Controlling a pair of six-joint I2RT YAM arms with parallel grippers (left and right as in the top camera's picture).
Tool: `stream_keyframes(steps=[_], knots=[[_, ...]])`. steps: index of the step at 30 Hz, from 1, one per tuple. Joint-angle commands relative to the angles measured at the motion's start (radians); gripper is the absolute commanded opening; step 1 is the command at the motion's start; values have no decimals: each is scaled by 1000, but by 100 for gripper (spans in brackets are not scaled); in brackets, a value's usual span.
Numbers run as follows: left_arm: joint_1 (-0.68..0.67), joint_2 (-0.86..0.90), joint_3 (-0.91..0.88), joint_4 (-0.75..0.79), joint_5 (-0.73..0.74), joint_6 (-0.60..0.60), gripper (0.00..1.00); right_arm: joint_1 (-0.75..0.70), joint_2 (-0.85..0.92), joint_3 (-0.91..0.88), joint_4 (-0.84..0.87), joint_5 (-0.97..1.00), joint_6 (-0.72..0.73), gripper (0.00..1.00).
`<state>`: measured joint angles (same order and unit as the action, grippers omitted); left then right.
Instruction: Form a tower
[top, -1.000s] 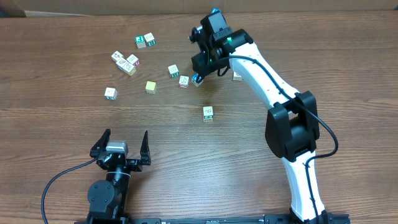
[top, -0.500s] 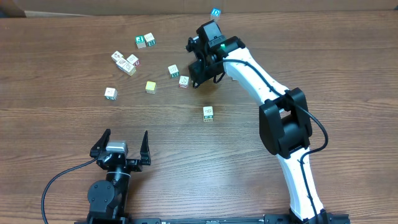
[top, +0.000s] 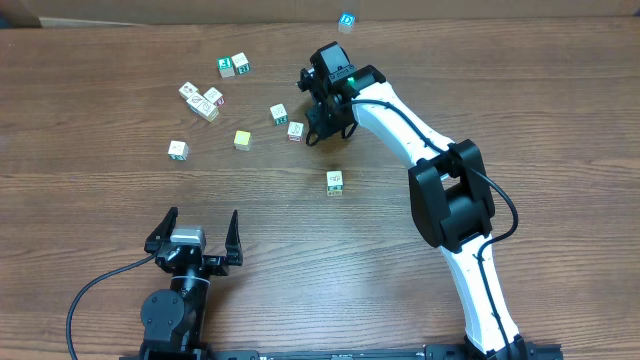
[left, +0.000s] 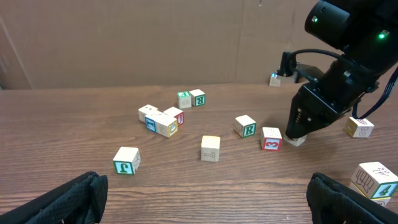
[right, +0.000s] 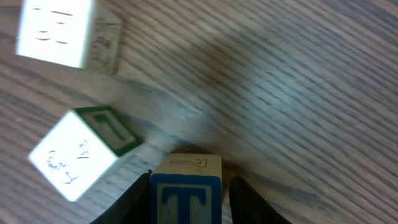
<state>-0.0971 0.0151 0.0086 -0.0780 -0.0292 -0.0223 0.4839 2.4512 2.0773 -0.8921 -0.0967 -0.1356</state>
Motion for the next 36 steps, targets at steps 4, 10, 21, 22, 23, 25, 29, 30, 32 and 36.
stream_keyframes(steps=[4, 10, 21, 22, 23, 25, 29, 30, 32, 36], knots=[[7, -11, -3, 2, 8, 16, 100, -23, 11, -3, -29, 51, 61, 34], [7, -10, -3, 2, 8, 16, 100, -24, 11, -3, -56, 77, 61, 39], [7, -11, -3, 2, 8, 16, 99, -23, 11, -3, -4, 77, 61, 43], [7, -11, -3, 2, 8, 16, 100, -23, 11, -3, -5, 77, 61, 41], [7, -11, -3, 2, 8, 16, 100, -23, 11, -3, -7, 77, 61, 40], [7, -11, -3, 2, 8, 16, 100, -23, 11, -3, -7, 77, 61, 38], [7, -10, -3, 2, 8, 16, 100, -22, 5, 0, -7, 80, 61, 32], [7, -10, -3, 2, 8, 16, 100, -22, -3, 0, -7, 87, 61, 30], [7, -11, -3, 2, 8, 16, 100, -22, -26, 0, -11, 103, 61, 27], [7, -11, -3, 2, 8, 16, 100, -22, -101, 1, -42, 104, 63, 24]])
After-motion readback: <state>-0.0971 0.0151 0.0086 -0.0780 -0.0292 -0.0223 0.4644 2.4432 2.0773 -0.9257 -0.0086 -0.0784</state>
